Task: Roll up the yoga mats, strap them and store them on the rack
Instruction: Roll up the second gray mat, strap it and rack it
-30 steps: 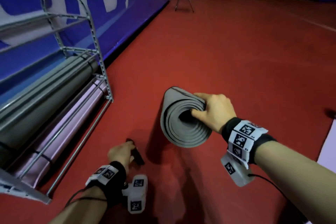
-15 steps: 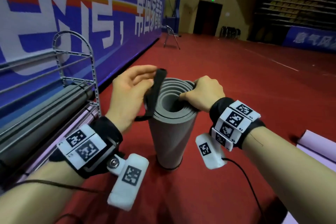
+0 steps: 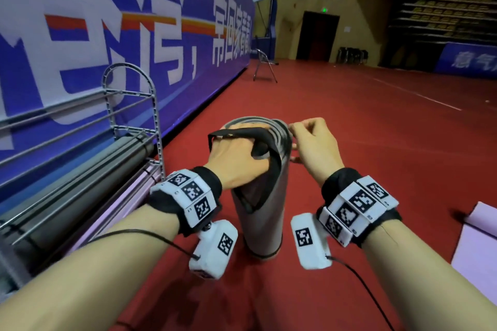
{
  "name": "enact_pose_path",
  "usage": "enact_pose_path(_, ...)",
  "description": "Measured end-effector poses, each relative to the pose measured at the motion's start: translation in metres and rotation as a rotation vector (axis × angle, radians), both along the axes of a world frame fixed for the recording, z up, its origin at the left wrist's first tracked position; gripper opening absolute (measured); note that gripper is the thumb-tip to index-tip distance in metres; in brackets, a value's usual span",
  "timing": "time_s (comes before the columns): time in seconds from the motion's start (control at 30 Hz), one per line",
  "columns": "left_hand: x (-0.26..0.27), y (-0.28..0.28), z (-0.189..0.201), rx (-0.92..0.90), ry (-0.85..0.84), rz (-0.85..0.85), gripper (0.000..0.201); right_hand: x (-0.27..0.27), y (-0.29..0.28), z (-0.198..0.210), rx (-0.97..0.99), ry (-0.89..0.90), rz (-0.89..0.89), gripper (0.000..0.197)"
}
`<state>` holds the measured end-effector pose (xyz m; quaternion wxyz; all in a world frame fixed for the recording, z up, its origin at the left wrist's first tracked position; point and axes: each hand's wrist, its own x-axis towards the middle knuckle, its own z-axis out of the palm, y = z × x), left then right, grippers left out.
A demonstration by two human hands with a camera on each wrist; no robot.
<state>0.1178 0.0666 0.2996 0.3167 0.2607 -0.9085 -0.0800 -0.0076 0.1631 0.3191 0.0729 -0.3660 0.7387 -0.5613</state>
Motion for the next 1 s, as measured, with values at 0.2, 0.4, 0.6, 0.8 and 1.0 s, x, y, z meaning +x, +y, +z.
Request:
enact_pose_path(0.2, -0.007, -0.008, 0.013, 0.035, -0.166, 0.112, 0.095, 0.001, -0.003, -0.015, -0.076, 0.009, 0.106, 0.031)
enact_pose_path(0.4, -0.018, -0.004, 0.023, 0.152, -0.142, 0.203, 0.067, 0.009, 0.006, -0.025, -0.176, 0.159, 0.137, 0.047)
enact_pose_path(0.6, -0.031, -0.003, 0.015, 0.173, -0.148, 0.163, 0.049, 0.004, 0.0, -0.026, -0.192, 0.398, 0.076, 0.021)
enact_pose_path(0.8, -0.022, 0.01, 0.018, 0.091, -0.117, 0.098, 0.065, -0.01, 0.004, 0.002, -0.421, -0.588, 0.225, 0.026)
enact_pose_path(1.0, -0.012, 0.014, 0.014, -0.027, -0.161, -0.031, 0.075, -0.028, 0.018, 0.005, -0.101, -0.592, 0.362, 0.029)
